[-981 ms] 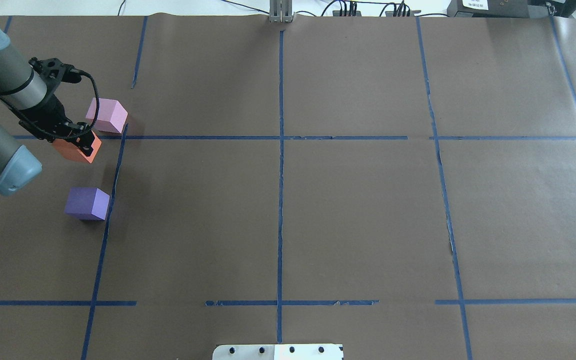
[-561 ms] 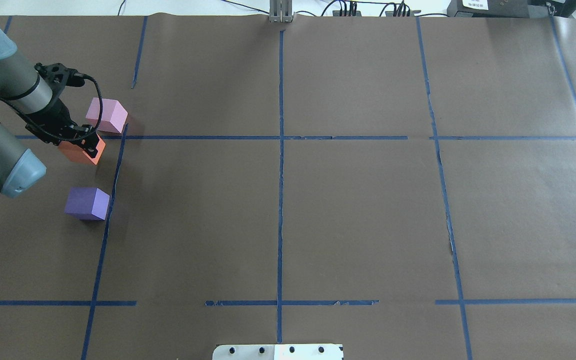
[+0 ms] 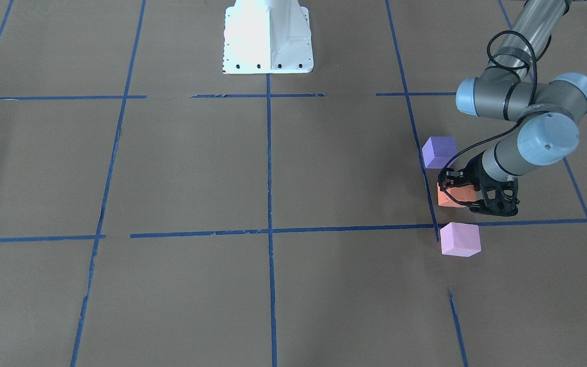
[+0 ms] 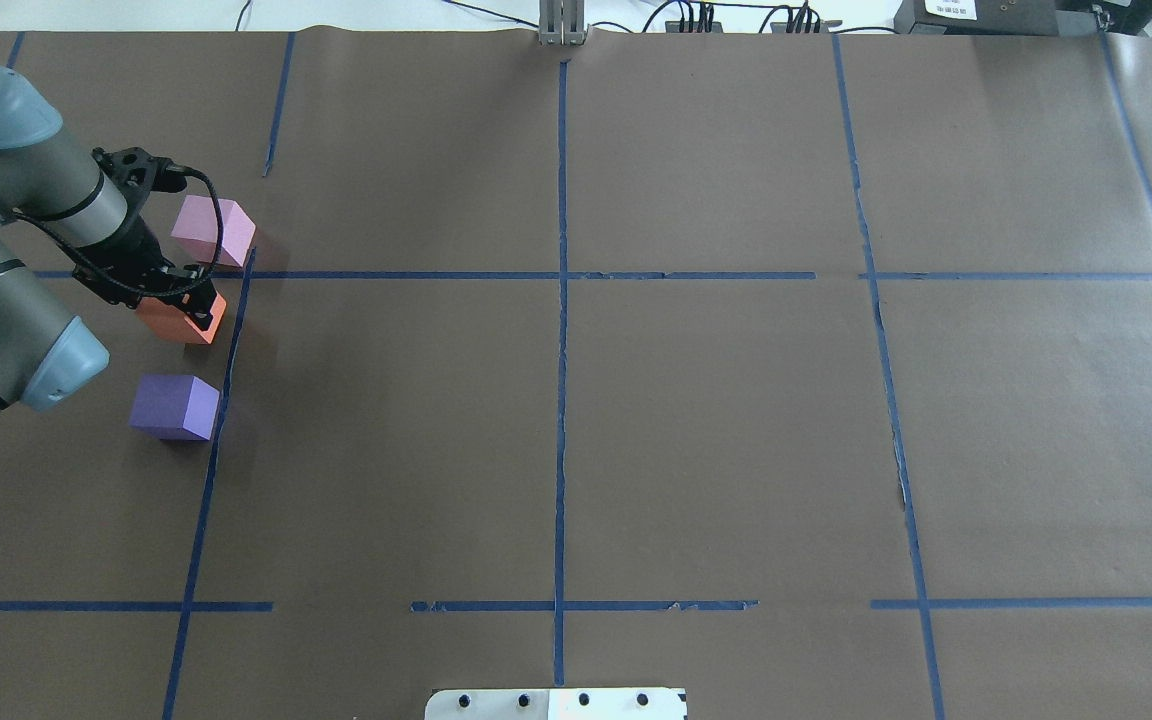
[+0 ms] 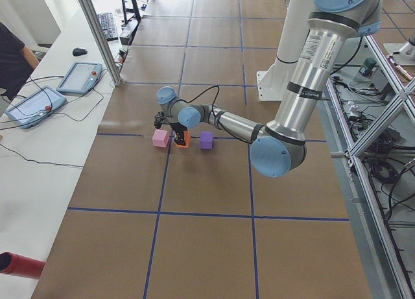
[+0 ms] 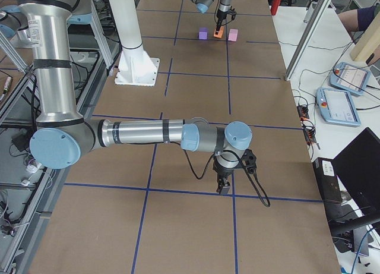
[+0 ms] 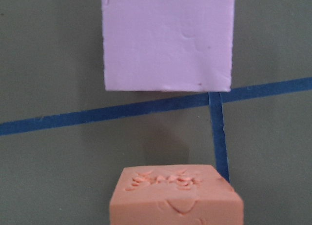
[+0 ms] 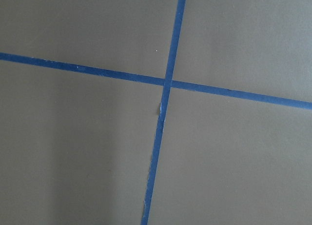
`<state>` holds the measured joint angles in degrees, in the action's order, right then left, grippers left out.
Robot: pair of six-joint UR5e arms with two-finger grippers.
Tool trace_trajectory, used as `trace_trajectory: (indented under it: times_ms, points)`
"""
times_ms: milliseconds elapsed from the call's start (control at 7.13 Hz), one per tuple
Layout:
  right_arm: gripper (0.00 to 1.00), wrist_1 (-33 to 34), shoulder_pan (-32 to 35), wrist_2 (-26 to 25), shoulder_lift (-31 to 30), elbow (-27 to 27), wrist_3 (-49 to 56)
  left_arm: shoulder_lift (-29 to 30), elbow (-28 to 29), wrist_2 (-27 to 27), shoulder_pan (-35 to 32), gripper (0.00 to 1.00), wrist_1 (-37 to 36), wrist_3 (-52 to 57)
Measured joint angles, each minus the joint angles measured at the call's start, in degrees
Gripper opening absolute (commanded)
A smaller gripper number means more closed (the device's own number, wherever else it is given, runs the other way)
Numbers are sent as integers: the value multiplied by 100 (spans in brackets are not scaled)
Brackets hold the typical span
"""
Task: Arrange blocks in a line
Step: 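Lower the orange cube just nearer the robot than the pink cube, then adjust the orange cube into line between pink and purple cubes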
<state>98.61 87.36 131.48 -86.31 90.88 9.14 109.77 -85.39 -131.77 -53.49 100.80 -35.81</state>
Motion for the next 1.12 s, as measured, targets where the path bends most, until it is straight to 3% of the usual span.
trace_trajectory:
  times_ms: [841, 981, 1121]
  points:
    - [100, 0, 0, 0, 0, 0, 0, 29, 157, 2, 55, 0, 420, -197]
    - [100, 0, 0, 0, 0, 0, 0, 33, 180, 2, 59, 3, 445, -230]
    - [100, 0, 0, 0, 0, 0, 0, 35, 191, 2, 63, 14, 453, -248]
